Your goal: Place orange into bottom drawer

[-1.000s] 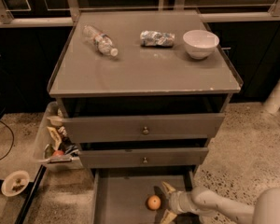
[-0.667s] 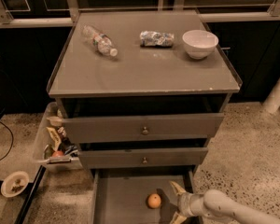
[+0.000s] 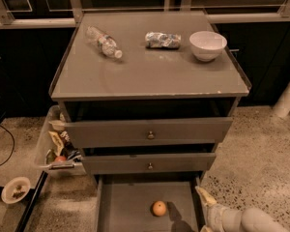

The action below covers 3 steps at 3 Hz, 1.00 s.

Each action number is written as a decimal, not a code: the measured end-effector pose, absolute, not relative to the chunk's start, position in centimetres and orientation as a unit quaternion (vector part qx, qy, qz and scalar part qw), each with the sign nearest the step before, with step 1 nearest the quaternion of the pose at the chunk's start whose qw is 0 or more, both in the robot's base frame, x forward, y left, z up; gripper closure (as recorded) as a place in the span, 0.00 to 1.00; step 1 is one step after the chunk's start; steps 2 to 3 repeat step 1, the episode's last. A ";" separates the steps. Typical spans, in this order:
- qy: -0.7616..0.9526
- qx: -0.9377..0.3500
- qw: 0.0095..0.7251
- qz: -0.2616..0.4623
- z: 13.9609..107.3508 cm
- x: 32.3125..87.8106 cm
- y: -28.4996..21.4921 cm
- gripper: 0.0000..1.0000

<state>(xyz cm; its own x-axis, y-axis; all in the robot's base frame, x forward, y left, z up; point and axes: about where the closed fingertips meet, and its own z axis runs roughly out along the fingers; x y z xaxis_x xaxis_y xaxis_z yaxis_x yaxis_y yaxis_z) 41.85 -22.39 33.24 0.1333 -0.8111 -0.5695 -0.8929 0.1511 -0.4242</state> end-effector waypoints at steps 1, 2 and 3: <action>0.660 -0.646 0.381 0.042 34.1 41.5 -23.6 0.00; 0.660 -0.646 0.381 0.042 34.1 41.5 -23.6 0.00; 0.660 -0.646 0.381 0.042 34.1 41.5 -23.6 0.00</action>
Offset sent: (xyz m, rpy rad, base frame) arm 0.0000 0.0000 0.0000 0.0000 0.0000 0.0000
